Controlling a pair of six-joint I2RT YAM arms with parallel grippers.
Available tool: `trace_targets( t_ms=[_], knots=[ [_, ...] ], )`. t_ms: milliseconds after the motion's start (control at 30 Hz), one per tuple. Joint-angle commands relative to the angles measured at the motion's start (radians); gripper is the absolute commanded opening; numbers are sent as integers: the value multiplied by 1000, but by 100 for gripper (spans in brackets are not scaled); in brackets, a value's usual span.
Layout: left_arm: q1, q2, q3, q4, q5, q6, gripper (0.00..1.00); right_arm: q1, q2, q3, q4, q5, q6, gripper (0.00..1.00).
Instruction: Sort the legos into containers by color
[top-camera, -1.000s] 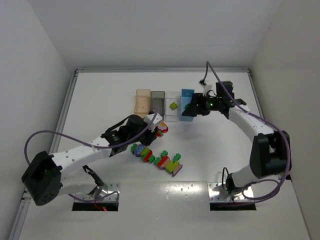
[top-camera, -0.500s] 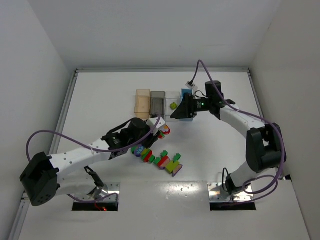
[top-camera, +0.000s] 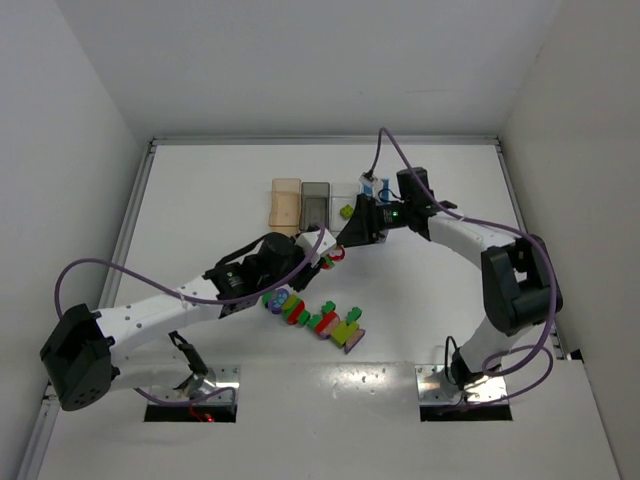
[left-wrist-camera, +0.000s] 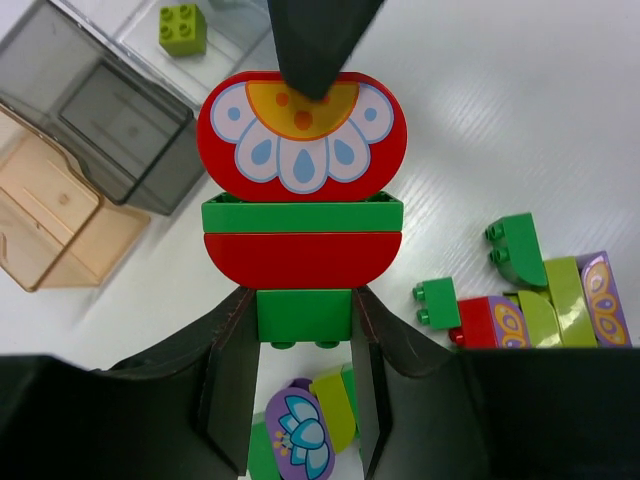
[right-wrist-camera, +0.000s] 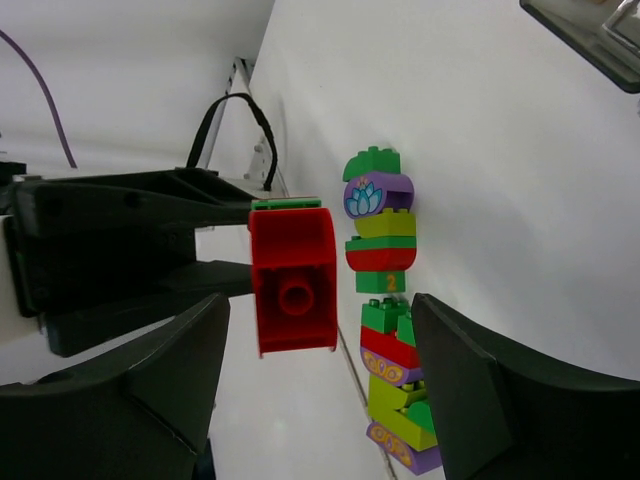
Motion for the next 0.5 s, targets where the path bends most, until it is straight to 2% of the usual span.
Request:
trace_targets(
  t_ms=[0, 233, 333, 433, 467],
  knots=[
    [-13, -9, 54, 54, -20, 15, 20, 16, 6, 46, 21, -10, -20, 74],
    [-13, 0, 63, 72, -29, 15, 20, 53, 16, 55, 21, -28, -20, 59],
    [-13, 0, 63, 72, -29, 15, 20, 53, 16, 55, 31, -37, -20, 46],
    [-13, 0, 44, 72, -29, 15, 20, 53, 16, 55, 40, -37, -20, 38],
    [-13, -9, 44, 72, -29, 15, 20, 53, 16, 55, 40, -37, -20, 30]
  ],
)
